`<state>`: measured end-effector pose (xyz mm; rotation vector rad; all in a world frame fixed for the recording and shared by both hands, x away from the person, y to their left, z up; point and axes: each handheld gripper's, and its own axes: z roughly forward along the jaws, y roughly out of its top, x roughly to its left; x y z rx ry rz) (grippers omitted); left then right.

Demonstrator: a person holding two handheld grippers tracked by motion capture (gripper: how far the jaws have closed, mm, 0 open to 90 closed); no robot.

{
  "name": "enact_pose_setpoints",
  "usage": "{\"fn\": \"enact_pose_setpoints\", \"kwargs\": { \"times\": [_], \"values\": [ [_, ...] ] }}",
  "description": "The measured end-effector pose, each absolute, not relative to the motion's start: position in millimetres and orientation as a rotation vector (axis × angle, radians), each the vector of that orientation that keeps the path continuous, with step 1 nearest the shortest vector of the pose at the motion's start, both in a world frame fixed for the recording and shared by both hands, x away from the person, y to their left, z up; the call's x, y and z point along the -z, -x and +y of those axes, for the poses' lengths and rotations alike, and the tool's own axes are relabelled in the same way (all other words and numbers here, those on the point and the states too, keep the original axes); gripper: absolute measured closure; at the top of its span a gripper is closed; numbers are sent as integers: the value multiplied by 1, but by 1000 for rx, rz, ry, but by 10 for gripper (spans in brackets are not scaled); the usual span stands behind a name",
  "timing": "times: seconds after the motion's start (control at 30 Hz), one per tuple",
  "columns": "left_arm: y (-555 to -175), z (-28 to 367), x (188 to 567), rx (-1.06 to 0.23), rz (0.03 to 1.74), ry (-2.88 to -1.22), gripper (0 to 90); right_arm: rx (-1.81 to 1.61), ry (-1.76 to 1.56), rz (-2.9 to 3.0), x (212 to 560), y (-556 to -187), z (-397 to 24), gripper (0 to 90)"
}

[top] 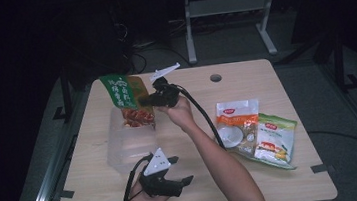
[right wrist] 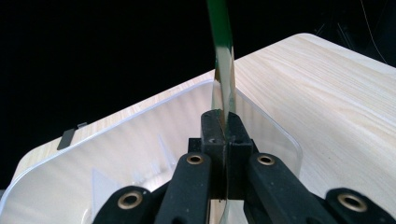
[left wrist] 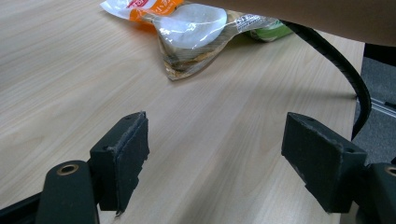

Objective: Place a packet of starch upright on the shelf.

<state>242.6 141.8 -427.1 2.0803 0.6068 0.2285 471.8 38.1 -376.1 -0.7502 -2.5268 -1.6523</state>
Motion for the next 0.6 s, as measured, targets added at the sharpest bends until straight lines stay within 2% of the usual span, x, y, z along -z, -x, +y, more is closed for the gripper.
{"fn": "enact_pose_setpoints", "kwargs": {
  "times": [0.17, 0.33, 0.6],
  "values": [
    [-243, 142, 427, -230, 611, -2078, 225, 1637, 765, -2541, 375, -471, 37, 876],
    [-244, 142, 427, -233, 609, -2081, 226, 1606, 785, -2563, 370, -470, 33, 750],
    [-245, 141, 428, -235, 607, -2086, 227, 1590, 806, -2575, 359, -464, 15, 624]
  ]
}}
